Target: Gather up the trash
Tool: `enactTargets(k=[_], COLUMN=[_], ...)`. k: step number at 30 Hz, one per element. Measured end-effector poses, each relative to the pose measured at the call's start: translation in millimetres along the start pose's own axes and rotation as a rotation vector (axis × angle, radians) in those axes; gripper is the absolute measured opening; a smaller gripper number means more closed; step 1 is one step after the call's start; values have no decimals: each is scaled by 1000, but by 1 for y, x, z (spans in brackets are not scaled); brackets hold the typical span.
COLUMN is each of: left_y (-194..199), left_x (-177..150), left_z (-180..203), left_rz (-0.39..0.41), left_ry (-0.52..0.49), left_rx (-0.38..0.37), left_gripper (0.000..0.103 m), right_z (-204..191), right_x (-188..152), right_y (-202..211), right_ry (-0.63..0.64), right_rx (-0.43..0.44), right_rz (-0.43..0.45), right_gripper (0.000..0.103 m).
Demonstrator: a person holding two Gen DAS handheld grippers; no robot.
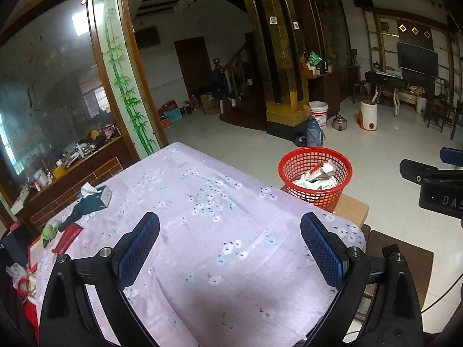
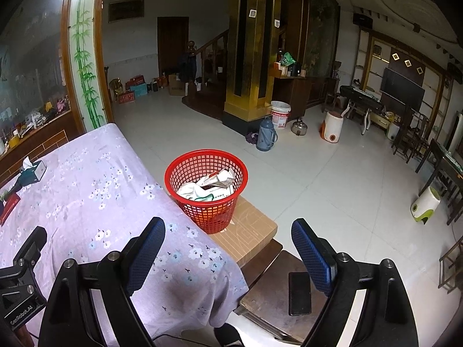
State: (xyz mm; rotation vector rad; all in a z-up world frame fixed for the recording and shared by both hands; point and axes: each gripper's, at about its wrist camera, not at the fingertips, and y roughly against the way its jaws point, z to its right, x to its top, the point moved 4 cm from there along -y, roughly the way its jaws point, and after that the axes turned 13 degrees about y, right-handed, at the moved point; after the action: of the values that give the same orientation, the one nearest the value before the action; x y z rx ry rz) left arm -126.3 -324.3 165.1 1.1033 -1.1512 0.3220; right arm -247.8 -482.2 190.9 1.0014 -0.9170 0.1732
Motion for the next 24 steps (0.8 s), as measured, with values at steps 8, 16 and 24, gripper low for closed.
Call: enactTargets(k=[8,16,24], left_y=[-4,-6,-7], left_x=[-7,-9,-8], left_z=[4,4,3], left_rz=[-23,-43,-46], left_ry=[11,20,21], left_rx=[-32,-43,-44], left_gripper=[97,97,97], right_z=[0,2,2], right_x=[-4,-6,-8], right_y=[-2,-6,-6], right_ry=[4,5,7], right_rx=[-6,-14,-13], right_rz=[-10,-23,-27], right_gripper=[92,92,92])
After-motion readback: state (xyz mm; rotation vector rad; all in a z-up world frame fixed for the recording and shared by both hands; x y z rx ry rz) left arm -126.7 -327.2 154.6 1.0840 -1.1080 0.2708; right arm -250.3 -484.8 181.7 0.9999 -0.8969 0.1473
